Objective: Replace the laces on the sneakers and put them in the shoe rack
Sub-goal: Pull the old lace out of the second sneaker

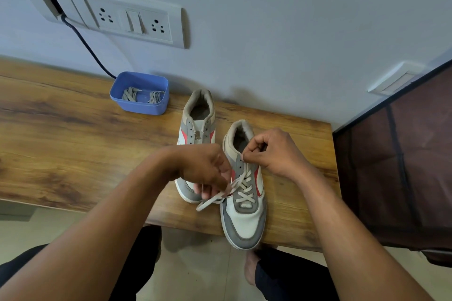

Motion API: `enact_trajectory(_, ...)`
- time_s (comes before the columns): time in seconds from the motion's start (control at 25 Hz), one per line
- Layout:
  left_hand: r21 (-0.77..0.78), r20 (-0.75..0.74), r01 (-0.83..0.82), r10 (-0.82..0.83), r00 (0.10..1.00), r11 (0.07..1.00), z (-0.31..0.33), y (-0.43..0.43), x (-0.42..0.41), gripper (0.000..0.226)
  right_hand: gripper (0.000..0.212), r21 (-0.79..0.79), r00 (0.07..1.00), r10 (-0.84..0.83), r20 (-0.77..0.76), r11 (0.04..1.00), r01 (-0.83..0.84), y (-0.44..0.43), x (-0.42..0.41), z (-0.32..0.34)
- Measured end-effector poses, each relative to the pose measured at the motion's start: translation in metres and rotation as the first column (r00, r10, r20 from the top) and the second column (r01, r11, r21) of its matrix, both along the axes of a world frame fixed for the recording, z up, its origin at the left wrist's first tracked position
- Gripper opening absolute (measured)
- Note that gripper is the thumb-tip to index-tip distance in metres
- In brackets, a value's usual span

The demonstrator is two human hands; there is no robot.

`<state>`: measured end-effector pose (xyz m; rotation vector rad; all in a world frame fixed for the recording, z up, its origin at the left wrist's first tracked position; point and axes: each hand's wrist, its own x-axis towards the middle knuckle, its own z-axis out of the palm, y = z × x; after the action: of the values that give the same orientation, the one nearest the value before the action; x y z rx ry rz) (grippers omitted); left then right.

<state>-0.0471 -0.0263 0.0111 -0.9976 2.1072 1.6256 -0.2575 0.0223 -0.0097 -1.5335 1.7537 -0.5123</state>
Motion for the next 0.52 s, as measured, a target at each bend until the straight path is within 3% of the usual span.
enact_trajectory(0.24, 0.098, 0.181, 0.142, -0.158, 0.971, 0.985, 0.001, 0.003, 0.001, 0.027, 0.011, -0.029, 0.999, 0.021, 0.029, 0.999, -0.020, -0.002, 0.001, 0.001)
enact_trajectory(0.32, -0.160, 0.168, 0.078, -0.051, 0.984, 0.984, -0.003, 0.002, -0.002, 0.024, 0.009, -0.077, 0.998, -0.009, 0.058, 0.997, 0.014, -0.001, 0.001, 0.002)
enact_trajectory(0.4, -0.565, -0.009, -0.108, 0.125, 0.992, 0.818, -0.004, -0.001, -0.006, 0.017, 0.008, -0.120, 0.995, -0.091, 0.031, 0.988, 0.094, 0.000, 0.001, 0.005)
enact_trajectory(0.44, -0.654, -0.145, -0.227, 0.174, 0.974, 0.722, -0.003, -0.001, -0.007, 0.011, 0.012, -0.125, 0.991, -0.130, -0.007, 0.984, 0.129, 0.002, 0.000, 0.007)
enact_trajectory(0.52, -0.641, -0.334, -0.362, 0.179, 0.926, 0.677, -0.004, -0.004, -0.008, 0.011, 0.022, -0.042, 0.984, -0.164, -0.070, 0.986, 0.161, 0.005, -0.003, 0.010)
